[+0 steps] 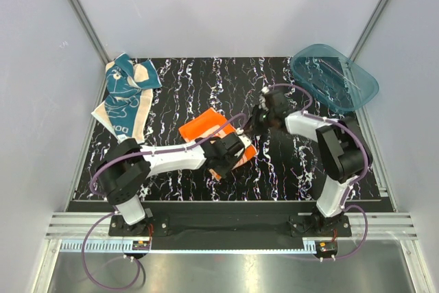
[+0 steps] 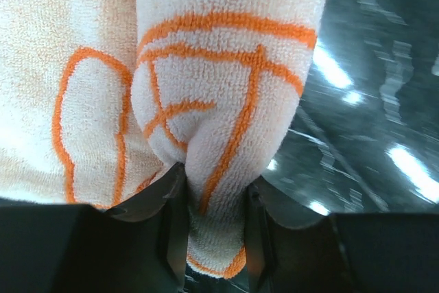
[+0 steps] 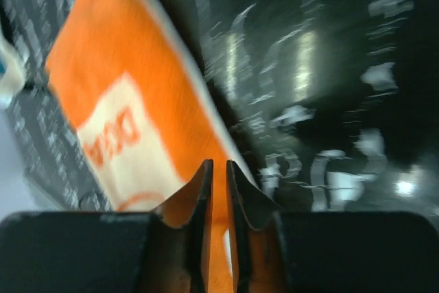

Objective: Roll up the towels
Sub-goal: Roll the towel

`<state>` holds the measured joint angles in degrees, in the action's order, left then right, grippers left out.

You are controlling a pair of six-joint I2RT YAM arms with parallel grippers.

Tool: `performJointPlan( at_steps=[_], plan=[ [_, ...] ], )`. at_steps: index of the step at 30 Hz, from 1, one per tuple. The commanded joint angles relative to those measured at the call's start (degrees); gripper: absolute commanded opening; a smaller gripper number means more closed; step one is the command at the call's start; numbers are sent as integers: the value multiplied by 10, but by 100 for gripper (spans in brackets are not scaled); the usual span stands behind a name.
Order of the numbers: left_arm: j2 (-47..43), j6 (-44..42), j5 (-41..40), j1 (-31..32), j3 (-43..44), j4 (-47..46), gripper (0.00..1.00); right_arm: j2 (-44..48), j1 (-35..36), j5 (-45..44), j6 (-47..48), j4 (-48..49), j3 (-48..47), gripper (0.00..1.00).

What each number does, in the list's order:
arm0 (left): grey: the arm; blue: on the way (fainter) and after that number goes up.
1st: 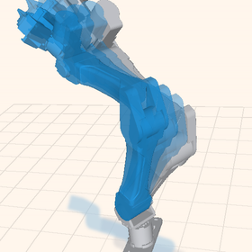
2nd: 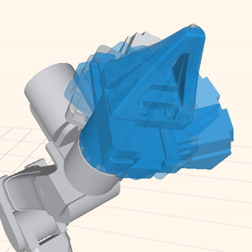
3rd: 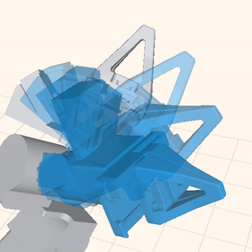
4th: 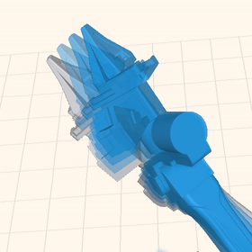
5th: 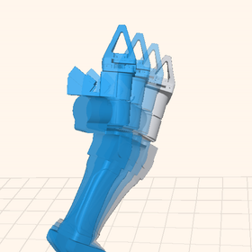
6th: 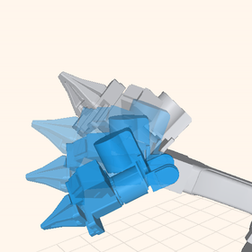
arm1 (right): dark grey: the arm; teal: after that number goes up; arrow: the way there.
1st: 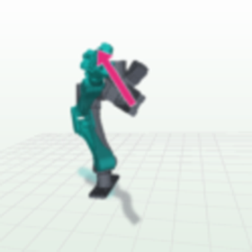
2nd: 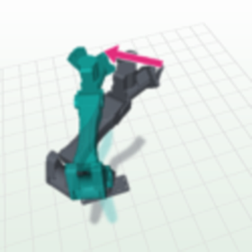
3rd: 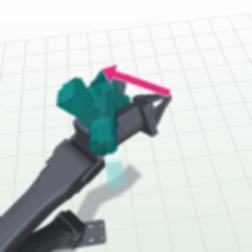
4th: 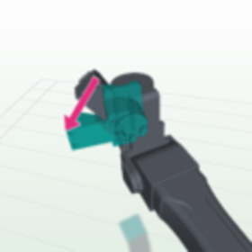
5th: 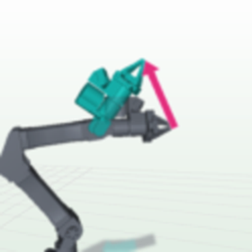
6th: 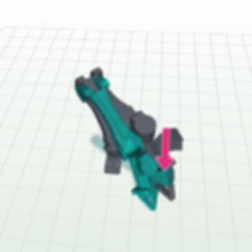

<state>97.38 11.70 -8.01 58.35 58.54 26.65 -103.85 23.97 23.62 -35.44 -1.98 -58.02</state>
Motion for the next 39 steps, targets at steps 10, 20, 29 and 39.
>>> performJointPlan(
  at_steps=[10,20,29,39],
  plan=[
    [-11,82,235,4,4,-14,34,126,-74,-330,62,-368,-175,56],
    [6,134,368,-58,-8,-74,39,404,-74,-137,44,-279,8,59],
    [49,225,521,-154,-49,-186,40,502,-73,6,-41,-191,160,69],
    [91,321,595,-218,-72,-295,42,422,-51,55,-116,14,289,67]
  ],
)
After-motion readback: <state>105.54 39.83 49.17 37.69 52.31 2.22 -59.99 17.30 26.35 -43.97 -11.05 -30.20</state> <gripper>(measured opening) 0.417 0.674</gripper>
